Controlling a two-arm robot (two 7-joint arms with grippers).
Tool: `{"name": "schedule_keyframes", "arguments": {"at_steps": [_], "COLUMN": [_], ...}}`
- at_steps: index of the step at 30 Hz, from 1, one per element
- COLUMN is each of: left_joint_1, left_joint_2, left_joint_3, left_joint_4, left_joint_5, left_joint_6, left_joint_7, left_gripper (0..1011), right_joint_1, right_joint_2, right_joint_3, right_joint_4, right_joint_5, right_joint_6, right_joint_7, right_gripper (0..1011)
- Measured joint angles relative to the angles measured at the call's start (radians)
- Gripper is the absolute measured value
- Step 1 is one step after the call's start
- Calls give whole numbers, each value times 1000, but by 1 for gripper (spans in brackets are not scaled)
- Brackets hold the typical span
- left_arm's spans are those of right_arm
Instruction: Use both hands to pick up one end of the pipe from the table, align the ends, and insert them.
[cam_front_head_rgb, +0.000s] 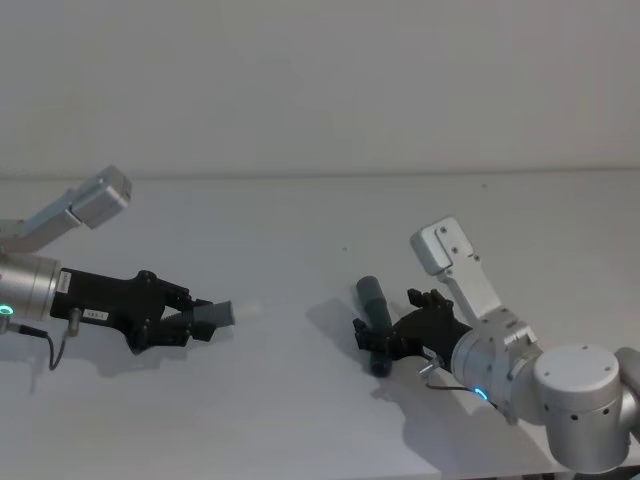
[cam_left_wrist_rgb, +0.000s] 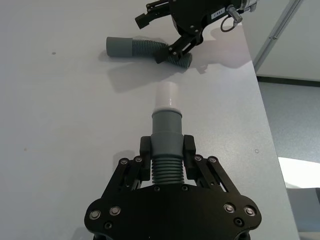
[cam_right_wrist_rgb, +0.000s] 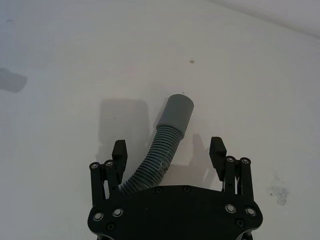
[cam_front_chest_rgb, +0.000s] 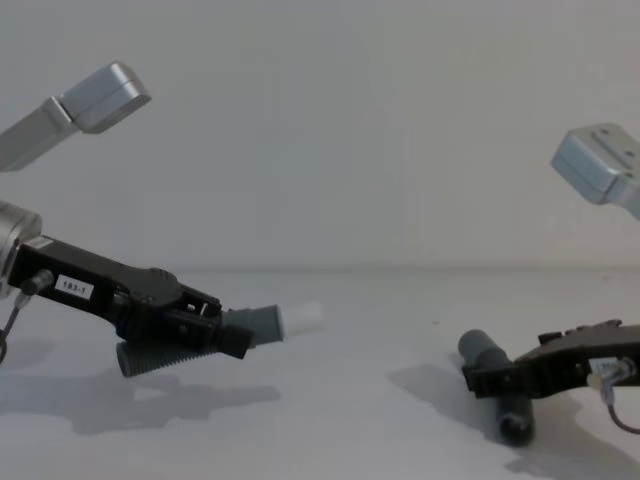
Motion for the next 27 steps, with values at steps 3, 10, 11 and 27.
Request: {"name": "schedule_keyframes", "arguments": {"at_steps": [3, 10, 11, 27], "left_joint_1": [-1, -4, -5, -7], "left_joint_2": [0, -2, -3, -4], "left_joint_3": [2, 4, 5, 8], "left_joint_4": [4, 11, 12, 19], "left_joint_5": [-3, -12, -13, -23], "left_joint_6": [-2, -8, -8, -14], "left_joint_7": [0, -6, -7, -14], "left_gripper": [339, 339, 339, 340], "right_joint_1": [2, 7, 8, 15], "right_joint_2": [-1, -6, -7, -28], "right_joint_3": [-2, -8, -9, -13], "right_joint_4": [-1, -2, -2, 9], "right_joint_5": [-3, -10, -12, -29], "right_joint_6": [6, 19, 22, 49], "right_joint_7": [4, 10, 12, 12], "right_gripper": [1002, 1002, 1002, 824]}}
